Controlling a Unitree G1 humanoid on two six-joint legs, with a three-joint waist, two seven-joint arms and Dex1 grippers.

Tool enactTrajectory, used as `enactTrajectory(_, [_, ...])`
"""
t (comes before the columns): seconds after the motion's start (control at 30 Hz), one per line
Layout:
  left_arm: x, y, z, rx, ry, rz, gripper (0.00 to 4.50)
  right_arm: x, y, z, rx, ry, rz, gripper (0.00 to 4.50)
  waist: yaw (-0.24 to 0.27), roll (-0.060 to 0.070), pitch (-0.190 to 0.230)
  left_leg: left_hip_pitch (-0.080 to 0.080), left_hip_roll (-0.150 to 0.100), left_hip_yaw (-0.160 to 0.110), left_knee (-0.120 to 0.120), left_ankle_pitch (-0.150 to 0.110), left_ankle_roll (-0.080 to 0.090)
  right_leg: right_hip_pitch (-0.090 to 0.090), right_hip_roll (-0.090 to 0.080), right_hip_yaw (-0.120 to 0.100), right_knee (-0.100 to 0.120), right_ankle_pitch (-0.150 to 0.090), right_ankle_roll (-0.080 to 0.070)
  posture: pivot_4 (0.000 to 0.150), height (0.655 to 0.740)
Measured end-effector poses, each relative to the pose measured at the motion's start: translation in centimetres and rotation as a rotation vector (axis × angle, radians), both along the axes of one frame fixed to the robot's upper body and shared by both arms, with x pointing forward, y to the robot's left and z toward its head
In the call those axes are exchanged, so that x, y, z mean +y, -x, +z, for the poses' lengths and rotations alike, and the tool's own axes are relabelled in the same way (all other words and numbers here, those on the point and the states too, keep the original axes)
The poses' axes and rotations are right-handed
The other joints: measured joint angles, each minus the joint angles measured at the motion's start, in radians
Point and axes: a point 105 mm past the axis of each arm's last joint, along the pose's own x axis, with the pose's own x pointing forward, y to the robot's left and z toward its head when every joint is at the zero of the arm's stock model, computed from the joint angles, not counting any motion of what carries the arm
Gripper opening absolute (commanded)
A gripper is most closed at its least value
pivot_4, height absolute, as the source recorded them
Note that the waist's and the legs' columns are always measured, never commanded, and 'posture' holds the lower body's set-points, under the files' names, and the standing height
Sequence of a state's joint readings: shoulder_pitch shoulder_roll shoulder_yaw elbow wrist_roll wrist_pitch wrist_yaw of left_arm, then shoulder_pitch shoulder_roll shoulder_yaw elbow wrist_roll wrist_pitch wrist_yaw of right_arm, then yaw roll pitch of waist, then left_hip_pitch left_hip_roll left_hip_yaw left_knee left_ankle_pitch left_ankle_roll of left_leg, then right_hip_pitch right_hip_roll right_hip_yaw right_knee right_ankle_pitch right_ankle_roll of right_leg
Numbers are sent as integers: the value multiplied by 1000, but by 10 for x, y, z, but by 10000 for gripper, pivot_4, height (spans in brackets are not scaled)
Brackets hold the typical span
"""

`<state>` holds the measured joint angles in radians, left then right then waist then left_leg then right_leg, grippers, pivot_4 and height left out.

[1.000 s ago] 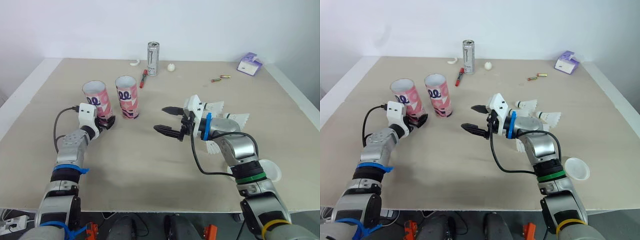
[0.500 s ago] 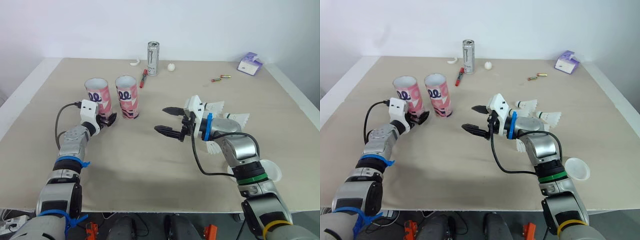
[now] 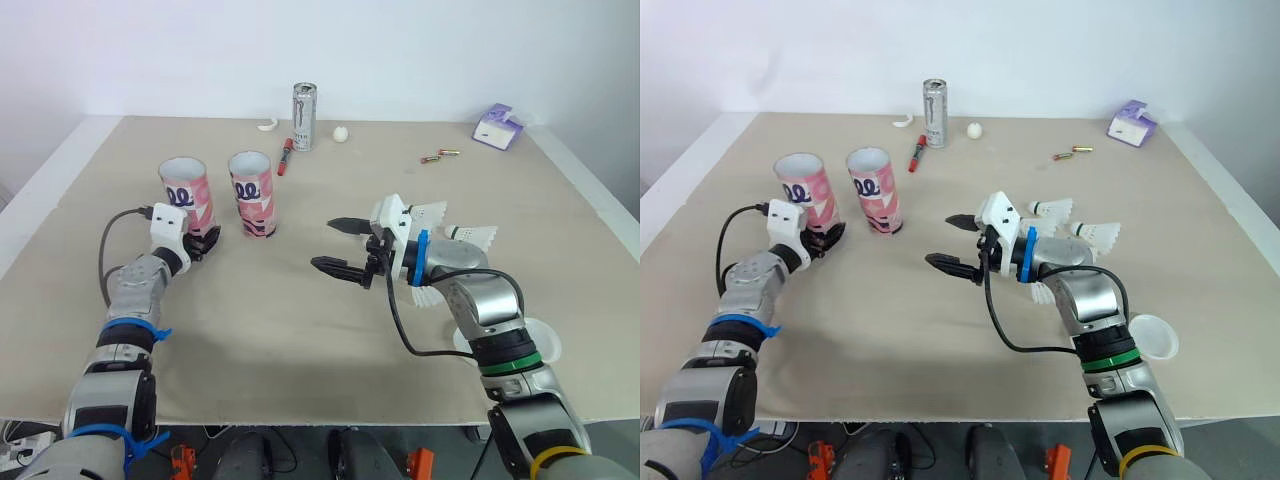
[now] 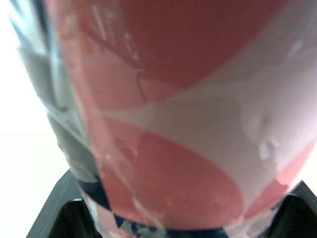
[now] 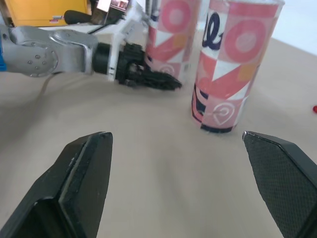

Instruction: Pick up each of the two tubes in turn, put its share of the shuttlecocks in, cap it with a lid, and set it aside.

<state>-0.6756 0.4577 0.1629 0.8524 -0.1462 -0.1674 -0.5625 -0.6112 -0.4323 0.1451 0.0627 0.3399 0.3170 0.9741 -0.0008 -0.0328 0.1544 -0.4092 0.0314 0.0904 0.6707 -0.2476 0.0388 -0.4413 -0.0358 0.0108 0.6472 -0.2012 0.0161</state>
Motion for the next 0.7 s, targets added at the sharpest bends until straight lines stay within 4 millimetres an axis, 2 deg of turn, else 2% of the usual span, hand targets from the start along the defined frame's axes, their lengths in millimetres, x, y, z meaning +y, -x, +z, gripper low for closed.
enactTrajectory(0.17, [4, 23, 22, -79, -118, -132, 30274, 0, 14, -1, 15, -18, 3, 45000, 2, 0, 0, -1, 0, 0, 0, -1, -2, 0, -3, -3, 0, 0, -1, 1500, 7400])
enactTrajectory(0.23, [-1, 36, 30, -89, -185, -225, 30274, 0, 21, 1, 13, -33, 3, 45000, 2, 0, 0, -1, -1, 0, 0, -1, -2, 0, -4, -3, 0, -1, -1, 1500, 7400])
enactTrajectory(0.33, [-15, 54, 27, -63, -281, -363, 30274, -5, 27, 1, 15, -32, -5, 45000, 4, 0, 0, -1, -2, 0, 0, -1, -2, 0, -5, -3, 0, -1, -1, 1500, 7400])
enactTrajectory(0.43, [-45, 77, 14, -5, -375, -574, 30274, -8, 39, -2, 18, -21, 5, 45000, 7, 0, 0, -1, -2, 0, 1, -1, -2, 1, -5, -4, -1, -3, -3, 1500, 7400])
enactTrajectory(0.57, [-80, 97, 5, 62, -457, -806, 30274, -14, 54, -5, 13, 10, 16, 45000, 8, 0, 0, 0, -2, 0, 1, -1, -2, 1, -4, -3, -1, -4, -3, 1500, 7400])
enactTrajectory(0.7, [-106, 105, -1, 148, -478, -941, 30274, -22, 62, 0, 16, 1, -16, 45000, 8, 0, 0, 0, -1, -2, 1, -1, -2, 1, -1, -3, 0, -4, 1, 1500, 7400])
